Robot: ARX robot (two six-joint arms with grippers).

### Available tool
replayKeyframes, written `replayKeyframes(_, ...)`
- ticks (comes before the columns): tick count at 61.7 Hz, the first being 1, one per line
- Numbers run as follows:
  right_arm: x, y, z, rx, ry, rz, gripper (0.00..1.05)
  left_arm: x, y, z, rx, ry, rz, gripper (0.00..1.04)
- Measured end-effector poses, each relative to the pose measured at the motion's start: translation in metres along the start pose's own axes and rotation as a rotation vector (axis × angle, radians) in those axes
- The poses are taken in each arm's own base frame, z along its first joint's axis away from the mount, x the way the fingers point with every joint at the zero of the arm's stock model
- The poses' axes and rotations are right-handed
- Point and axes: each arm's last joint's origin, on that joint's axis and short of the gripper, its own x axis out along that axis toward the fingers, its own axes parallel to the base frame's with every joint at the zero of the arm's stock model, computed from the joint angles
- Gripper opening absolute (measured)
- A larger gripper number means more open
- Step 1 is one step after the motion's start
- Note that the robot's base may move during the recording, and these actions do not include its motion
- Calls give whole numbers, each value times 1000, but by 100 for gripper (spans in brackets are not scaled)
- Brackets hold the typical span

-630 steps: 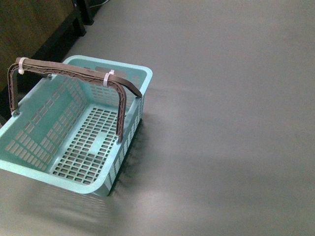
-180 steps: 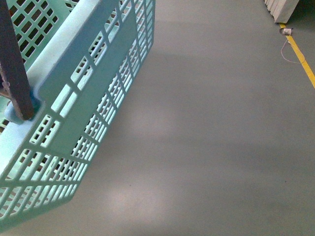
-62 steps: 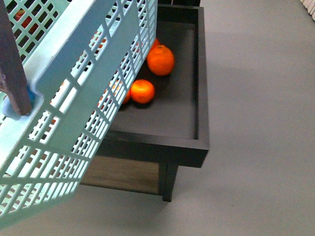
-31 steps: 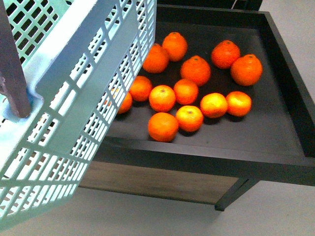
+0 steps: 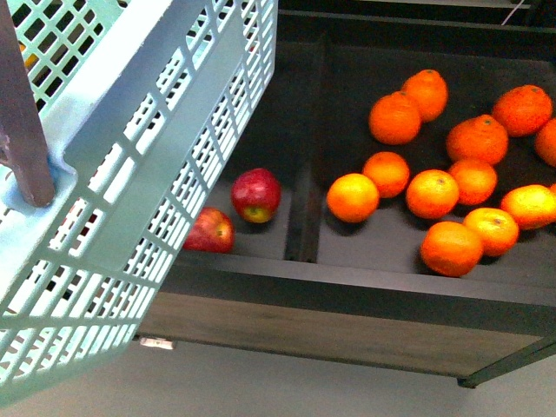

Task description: Pick lemon and mango into basket

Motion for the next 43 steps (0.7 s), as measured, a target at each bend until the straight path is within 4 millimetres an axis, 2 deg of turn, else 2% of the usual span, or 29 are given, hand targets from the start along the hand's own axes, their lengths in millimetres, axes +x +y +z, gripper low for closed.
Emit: replayKeyframes(43, 0, 0, 0, 0, 0, -2, 96, 0, 0, 0, 2, -4, 0, 16)
